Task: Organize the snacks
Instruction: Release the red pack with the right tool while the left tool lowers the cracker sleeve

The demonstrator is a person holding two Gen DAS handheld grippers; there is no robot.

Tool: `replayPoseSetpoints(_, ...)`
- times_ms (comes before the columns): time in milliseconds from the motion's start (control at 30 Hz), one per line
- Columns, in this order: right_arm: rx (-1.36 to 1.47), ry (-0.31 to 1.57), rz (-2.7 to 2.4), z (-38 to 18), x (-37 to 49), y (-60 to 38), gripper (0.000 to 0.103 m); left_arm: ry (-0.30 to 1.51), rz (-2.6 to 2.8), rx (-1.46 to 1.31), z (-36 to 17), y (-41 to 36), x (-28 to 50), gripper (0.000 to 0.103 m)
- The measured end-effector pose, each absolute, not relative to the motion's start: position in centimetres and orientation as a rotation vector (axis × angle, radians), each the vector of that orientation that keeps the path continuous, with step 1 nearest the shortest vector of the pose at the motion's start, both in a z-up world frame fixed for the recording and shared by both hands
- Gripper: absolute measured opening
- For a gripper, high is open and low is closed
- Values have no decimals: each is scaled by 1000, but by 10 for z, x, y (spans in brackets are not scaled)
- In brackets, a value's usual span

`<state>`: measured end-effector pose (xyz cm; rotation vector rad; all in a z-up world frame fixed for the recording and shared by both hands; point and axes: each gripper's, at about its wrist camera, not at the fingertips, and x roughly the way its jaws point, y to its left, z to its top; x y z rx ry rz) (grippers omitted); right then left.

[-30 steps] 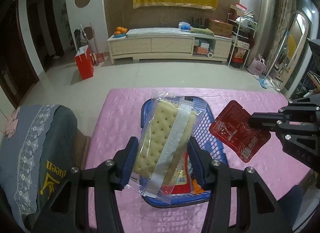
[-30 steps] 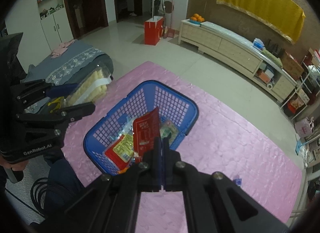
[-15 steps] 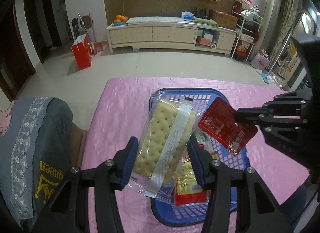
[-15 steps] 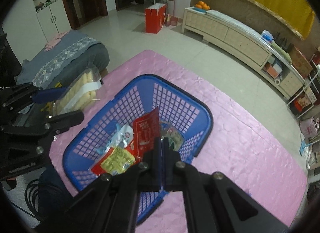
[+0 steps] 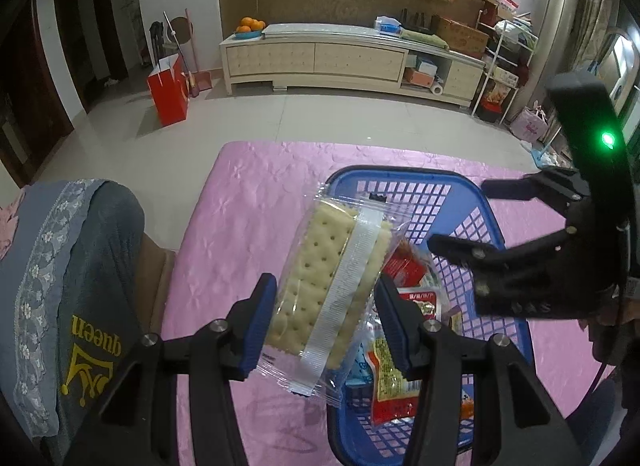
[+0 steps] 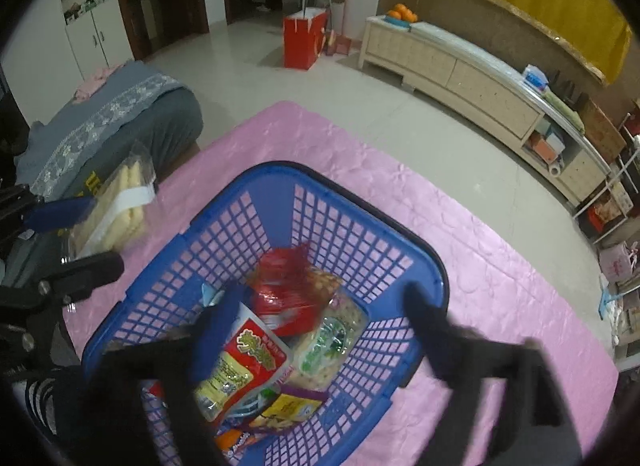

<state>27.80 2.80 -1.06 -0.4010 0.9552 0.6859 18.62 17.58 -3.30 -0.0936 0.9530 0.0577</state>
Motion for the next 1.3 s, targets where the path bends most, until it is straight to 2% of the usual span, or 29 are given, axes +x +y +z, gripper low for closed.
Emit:
replayPoseSetpoints(267, -356, 1012, 648, 2, 259, -4, 91, 942, 36, -101, -23, 165, 173, 48)
replayPoseSetpoints(600, -370, 940, 572, 16, 229, -33, 91, 937, -24, -91, -19, 134, 169, 48)
replayPoseSetpoints(1300, -232, 1025, 521, -9, 225, -70, 91, 1004, -82, -115, -53, 101, 184, 48)
